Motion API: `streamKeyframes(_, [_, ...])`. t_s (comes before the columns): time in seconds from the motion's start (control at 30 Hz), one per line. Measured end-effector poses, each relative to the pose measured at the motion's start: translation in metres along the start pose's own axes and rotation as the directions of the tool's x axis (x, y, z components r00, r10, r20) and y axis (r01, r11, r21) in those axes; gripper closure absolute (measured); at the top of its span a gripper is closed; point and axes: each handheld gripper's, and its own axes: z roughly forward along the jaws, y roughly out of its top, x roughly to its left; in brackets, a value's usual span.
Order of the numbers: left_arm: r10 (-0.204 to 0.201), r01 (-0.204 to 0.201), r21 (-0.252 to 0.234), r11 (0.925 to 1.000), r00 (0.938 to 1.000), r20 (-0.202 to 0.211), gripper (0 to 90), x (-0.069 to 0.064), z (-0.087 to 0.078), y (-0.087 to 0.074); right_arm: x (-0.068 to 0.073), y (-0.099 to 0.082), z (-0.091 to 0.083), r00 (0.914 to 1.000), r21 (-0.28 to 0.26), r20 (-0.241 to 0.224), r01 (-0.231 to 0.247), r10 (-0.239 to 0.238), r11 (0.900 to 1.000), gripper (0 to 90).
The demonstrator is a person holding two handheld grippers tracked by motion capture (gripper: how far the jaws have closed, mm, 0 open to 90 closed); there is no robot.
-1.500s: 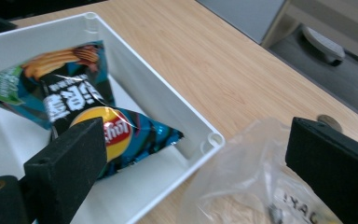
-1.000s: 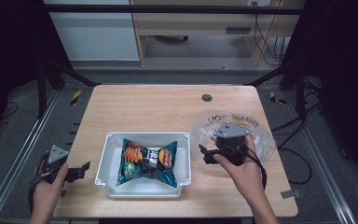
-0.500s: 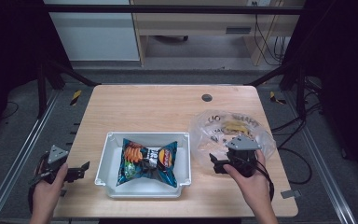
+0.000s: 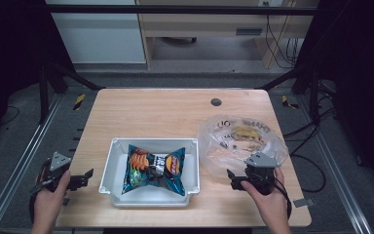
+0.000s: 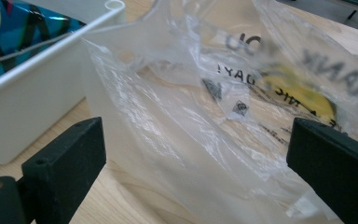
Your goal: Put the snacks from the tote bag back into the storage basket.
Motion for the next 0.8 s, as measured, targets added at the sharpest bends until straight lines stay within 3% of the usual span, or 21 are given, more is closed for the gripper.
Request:
streamKeyframes(0.3, [-0.002, 0.002, -0.001, 1.0000, 1.0000, -0.001, 2.6, 0.000, 0.000, 0.000, -0.010, -0.015, 0.003, 0.9994, 0.013, -0.014, -0.032, 0.032, 0.9994, 4.9])
streamKeyframes(0.53, [0.000, 0.000, -0.005, 1.0000, 1.0000, -0.001, 2.6, 0.000, 0.000, 0.001, -0.008, -0.025, 0.005, 0.9990, 0.031, -0.039, -0.022, 0.023, 0.9993, 5.0])
streamKeyframes(0.63, [0.001, -0.001, -0.007, 1.0000, 1.0000, 0.000, 2.6, -0.001, 0.000, 0.002, -0.009, -0.028, 0.006, 0.9989, 0.057, -0.036, -0.027, 0.029, 0.9980, 5.2])
streamKeyframes(0.8, [-0.001, 0.000, -0.016, 0.9999, 1.0000, -0.009, 2.6, -0.002, 0.000, 0.003, -0.011, -0.029, 0.006, 0.9988, 0.048, -0.019, -0.044, 0.045, 0.9979, 5.2])
